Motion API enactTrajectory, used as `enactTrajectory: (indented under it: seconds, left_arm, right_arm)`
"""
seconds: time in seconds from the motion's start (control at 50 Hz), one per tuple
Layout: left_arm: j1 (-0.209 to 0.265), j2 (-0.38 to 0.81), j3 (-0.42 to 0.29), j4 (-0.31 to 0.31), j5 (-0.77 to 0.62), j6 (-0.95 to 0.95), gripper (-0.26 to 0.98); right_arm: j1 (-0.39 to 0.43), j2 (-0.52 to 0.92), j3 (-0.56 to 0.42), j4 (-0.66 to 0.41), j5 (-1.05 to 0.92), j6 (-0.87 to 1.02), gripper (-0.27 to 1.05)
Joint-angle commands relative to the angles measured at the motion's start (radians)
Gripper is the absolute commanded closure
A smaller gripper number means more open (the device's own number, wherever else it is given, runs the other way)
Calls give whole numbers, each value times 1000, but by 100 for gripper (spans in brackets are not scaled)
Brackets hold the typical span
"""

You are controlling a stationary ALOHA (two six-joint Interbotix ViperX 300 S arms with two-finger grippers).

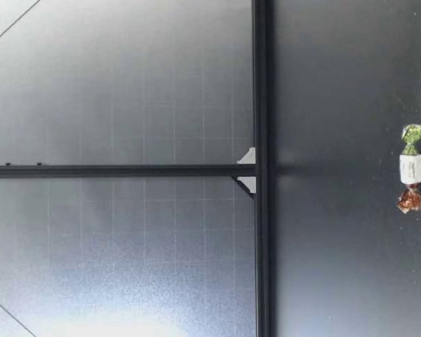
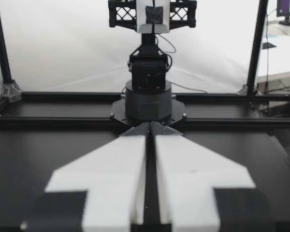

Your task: Pick up the candy and unwrap it.

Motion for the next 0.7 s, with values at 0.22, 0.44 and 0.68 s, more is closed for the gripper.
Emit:
enactTrajectory:
  seconds: [0.22,0.44,0.68]
  left_arm:
    - [8,40,6,-2,-63,9,83]
    - [8,63,23,0,-74,8,83]
    - [8,63,29,0,-74,6,83]
  right_arm:
    - [-15,153,-80,-3,-69,-5,91]
    - [-66,433,-206,-3,55,2,89]
    - [-77,686,-354,-3,313,2,76]
